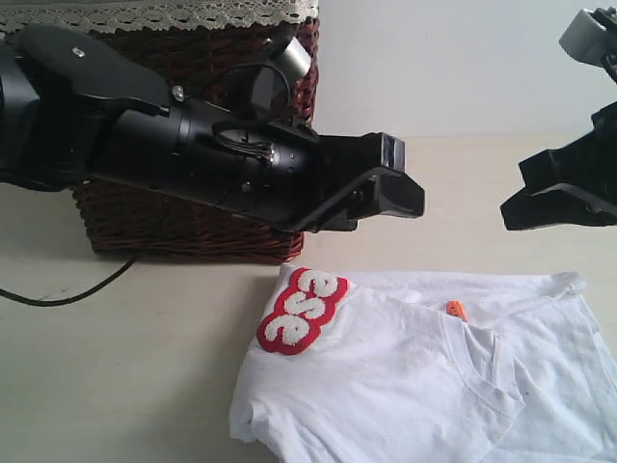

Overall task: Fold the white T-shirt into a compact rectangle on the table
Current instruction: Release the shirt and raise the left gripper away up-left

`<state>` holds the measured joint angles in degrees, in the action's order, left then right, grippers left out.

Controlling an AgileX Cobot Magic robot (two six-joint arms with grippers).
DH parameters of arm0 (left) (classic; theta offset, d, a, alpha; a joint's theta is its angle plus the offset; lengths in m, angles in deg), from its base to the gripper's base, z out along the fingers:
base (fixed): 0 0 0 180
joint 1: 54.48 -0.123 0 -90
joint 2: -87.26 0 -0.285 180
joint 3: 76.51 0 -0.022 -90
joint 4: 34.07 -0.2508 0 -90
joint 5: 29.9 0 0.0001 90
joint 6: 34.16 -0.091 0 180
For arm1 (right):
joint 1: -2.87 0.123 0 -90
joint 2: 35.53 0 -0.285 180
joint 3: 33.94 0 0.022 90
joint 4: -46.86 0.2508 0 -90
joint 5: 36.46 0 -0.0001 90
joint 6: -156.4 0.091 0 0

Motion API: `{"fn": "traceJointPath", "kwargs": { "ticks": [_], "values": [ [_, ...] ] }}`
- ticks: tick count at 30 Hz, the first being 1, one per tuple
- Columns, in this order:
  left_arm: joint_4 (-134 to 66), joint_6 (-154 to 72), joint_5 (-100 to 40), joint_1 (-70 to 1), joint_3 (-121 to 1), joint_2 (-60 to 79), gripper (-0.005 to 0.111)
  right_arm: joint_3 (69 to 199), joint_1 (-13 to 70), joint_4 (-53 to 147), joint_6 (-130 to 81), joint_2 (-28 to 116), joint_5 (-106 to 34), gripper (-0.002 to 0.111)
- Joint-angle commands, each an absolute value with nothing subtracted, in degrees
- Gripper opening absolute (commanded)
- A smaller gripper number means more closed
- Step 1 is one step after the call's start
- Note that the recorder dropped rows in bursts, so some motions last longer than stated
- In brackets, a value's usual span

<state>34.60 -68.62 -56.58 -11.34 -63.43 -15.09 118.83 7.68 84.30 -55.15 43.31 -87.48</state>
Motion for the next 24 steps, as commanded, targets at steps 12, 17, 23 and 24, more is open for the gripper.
{"fn": "traceJointPath", "kwargs": {
  "ticks": [12, 17, 23, 24],
  "values": [
    [17.05, -69.71, -47.50, -14.47, -55.52, 3.76, 0.000, 118.99, 7.54, 84.33, -55.76, 40.83, -87.10, 0.000],
    [17.15, -71.61, -42.57, -14.47, -47.88, 12.95, 0.000, 118.99, 7.54, 84.33, -56.95, 35.74, -85.62, 0.000],
    [17.15, -73.79, -40.37, -14.47, -41.84, 22.91, 0.000, 118.99, 7.54, 84.33, -58.01, 30.06, -84.86, 0.000],
    [17.15, -75.40, -40.37, -14.47, -40.26, 26.08, 0.000, 118.78, 7.54, 84.33, -58.01, 27.80, -84.35, 0.000]
  ]
}}
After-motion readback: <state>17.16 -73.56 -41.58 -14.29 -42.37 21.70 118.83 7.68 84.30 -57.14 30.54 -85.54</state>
